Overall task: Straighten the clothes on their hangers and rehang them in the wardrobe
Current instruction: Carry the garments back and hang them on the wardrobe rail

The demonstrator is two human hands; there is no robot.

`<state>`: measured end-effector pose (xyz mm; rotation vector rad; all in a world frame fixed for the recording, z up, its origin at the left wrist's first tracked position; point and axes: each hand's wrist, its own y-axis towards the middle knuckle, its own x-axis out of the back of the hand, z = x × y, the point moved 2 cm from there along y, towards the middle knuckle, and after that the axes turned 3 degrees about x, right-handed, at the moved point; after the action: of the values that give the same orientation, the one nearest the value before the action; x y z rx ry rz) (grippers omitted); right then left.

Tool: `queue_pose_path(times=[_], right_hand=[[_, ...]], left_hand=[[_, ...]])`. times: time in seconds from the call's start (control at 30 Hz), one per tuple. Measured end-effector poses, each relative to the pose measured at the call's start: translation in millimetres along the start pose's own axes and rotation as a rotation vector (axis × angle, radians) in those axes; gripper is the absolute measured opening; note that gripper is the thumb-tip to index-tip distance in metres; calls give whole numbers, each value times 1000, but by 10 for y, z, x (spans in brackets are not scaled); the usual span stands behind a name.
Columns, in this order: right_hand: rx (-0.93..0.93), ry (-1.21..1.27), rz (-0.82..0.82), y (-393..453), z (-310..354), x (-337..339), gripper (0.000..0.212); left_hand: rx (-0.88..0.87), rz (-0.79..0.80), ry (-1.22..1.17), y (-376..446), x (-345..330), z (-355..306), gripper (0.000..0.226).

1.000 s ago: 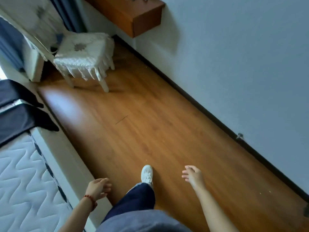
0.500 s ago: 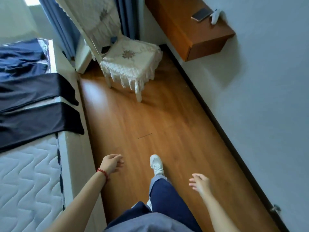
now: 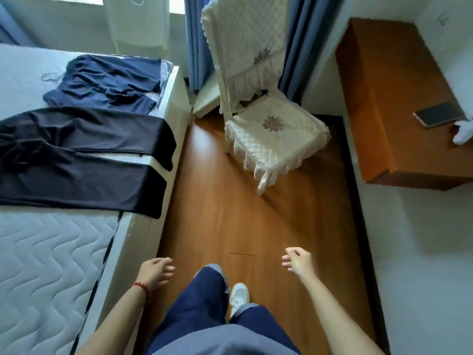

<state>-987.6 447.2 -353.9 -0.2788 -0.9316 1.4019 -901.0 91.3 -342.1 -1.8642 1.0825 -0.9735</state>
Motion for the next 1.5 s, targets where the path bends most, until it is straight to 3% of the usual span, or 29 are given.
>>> queue_pose_path(times=[0.33, 0.8, 1.2, 1.5], right_hand=[[79, -97, 121, 1280, 1680, -822, 11], [151, -217, 268, 2407, 3687, -1902, 14], [308, -503, 526, 3639, 5763, -3167, 20], [479, -669, 752, 3606, 6789, -4495, 18]], left_hand=[[64, -96, -187, 803, 246, -1085, 15], [-79, -138, -274, 1650, 613, -3734, 17], [190, -398, -663, 2121, 832, -4153, 21], [297, -486, -940, 2259, 995, -4368, 21]])
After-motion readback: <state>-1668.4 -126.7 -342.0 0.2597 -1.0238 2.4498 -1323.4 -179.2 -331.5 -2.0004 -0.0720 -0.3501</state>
